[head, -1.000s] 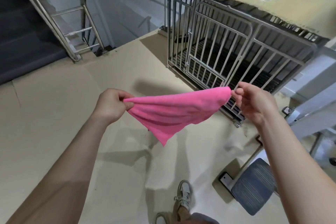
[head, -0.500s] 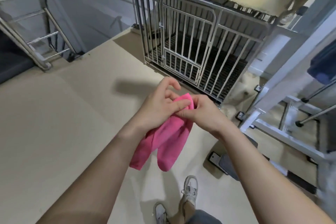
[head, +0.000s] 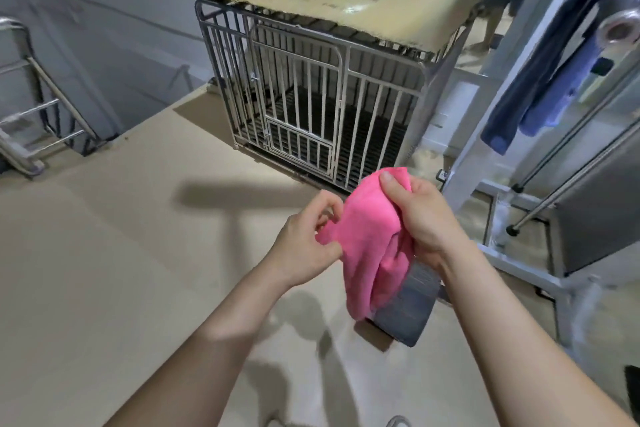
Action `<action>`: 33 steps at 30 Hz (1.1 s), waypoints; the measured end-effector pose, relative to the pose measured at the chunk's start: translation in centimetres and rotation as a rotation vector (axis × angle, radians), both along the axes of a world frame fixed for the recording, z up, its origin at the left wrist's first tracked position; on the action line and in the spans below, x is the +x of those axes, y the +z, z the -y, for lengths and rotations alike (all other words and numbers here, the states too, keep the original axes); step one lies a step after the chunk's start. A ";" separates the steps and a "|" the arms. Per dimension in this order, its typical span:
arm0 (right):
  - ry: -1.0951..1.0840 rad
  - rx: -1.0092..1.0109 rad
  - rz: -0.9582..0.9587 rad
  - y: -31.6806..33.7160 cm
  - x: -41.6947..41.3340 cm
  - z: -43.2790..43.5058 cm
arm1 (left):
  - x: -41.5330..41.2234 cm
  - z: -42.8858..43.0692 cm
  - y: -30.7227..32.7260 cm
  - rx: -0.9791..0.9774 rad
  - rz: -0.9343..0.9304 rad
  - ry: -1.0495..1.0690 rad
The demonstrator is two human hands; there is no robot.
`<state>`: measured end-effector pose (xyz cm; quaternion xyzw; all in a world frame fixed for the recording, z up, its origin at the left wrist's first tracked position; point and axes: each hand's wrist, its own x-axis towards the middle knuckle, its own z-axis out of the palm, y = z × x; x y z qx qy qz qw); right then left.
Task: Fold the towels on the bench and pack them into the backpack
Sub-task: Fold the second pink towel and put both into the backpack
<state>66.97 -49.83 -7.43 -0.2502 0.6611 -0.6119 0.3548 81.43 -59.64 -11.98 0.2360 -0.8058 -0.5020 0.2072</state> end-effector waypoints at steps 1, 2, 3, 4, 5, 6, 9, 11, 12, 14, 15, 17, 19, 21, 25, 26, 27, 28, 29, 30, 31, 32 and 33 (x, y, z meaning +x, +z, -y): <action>-0.017 -0.034 0.033 0.5 -1.3 -1.1 | -0.8 -0.8 -0.1 -0.057 0.036 -0.030; -0.025 -0.067 0.063 1.1 -2.5 -2.1 | -1.5 -1.5 -0.1 -0.116 0.060 -0.050; -0.025 -0.096 0.088 1.6 -3.8 -3.2 | -2.3 -2.0 -0.2 -0.172 0.080 -0.048; -0.020 -0.120 0.105 2.1 -5.0 -4.3 | -3.1 -2.4 -0.1 -0.211 0.093 -0.020; -0.013 -0.131 0.110 2.4 -6.3 -5.4 | -3.9 -2.7 0.2 -0.224 0.089 0.020; -0.009 -0.129 0.109 2.6 -7.6 -6.5 | -4.7 -2.9 0.7 -0.213 0.069 0.056; -0.003 -0.033 0.036 2.7 -11.5 -9.9 | -6.5 -3.6 3.3 -0.124 0.027 0.051; 0.146 0.151 -0.223 3.5 -13.3 -11.9 | -7.4 -4.4 5.4 -0.070 0.051 -0.073; 0.260 0.254 -0.358 4.1 -13.8 -12.3 | -8.0 -4.9 6.4 -0.057 0.059 -0.158; 0.469 0.375 -0.579 5.6 -13.2 -11.9 | -9.5 -5.8 8.0 -0.087 0.066 -0.301; 0.564 0.336 -0.615 6.1 -12.3 -11.3 | -10.4 -6.2 8.6 -0.110 0.065 -0.347; 0.681 0.190 -0.501 5.7 -10.9 -9.8 | -11.6 -6.6 9.7 -0.130 0.039 -0.394; 0.590 0.104 -0.278 4.9 -10.4 -9.1 | -12.1 -6.4 10.4 -0.145 -0.006 -0.366; 0.499 0.084 -0.187 4.9 -10.7 -9.2 | -11.8 -5.4 10.8 -0.113 -0.006 -0.298; 0.376 0.067 -0.052 4.9 -11.3 -9.5 | -9.7 -2.2 9.5 0.051 0.210 -0.269; 0.341 0.065 -0.019 4.9 -11.4 -9.4 | -9.1 -1.6 9.0 0.124 0.220 -0.259; 0.311 0.071 -0.001 4.9 -11.4 -9.5 | -8.5 -0.9 8.5 0.211 0.180 -0.235; 0.289 0.077 0.019 4.9 -11.5 -9.7 | -8.1 -0.4 7.9 0.307 0.098 -0.204; 0.269 0.079 0.033 4.8 -11.5 -9.9 | -7.8 0.0 7.5 0.398 -0.005 -0.176; 0.243 0.085 0.047 4.8 -11.5 -10.1 | -7.6 0.2 7.2 0.481 -0.108 -0.165; 0.212 0.096 0.071 4.7 -11.5 -10.3 | -7.6 0.2 7.2 0.545 -0.192 -0.174; 0.174 0.104 0.105 4.5 -11.5 -10.3 | -7.9 0.0 7.4 0.583 -0.247 -0.199; 0.127 0.104 0.162 4.3 -11.3 -10.3 | -8.2 -0.3 7.8 0.595 -0.281 -0.238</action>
